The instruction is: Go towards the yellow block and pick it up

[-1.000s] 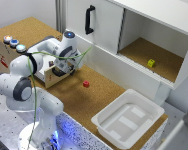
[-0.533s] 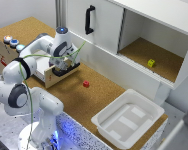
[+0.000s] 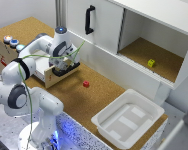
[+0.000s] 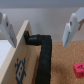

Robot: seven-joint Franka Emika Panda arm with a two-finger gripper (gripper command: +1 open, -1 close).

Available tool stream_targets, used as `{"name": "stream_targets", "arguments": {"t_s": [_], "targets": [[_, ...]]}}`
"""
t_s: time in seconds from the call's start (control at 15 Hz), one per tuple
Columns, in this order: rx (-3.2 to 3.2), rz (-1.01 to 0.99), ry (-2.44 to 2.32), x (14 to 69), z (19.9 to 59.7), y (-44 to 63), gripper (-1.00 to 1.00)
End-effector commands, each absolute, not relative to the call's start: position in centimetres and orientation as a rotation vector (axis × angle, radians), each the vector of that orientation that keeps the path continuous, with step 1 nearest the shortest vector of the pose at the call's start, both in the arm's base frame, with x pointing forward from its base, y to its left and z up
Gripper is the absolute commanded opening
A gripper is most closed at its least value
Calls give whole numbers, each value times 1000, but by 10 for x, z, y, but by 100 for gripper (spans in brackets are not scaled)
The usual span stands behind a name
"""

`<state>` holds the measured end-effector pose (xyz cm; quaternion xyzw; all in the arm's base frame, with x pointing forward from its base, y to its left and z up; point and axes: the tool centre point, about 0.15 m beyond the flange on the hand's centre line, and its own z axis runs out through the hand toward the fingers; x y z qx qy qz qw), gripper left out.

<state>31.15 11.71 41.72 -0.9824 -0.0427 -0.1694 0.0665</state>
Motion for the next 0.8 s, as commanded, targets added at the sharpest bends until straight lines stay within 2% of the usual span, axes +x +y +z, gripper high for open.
{"name": "stream_targets", "arguments": {"t_s": [0.0,0.73], "targets": [[-3045,-578,-101,343,430,93,100],[-3240,-525,307,417,420,-8,100]]}}
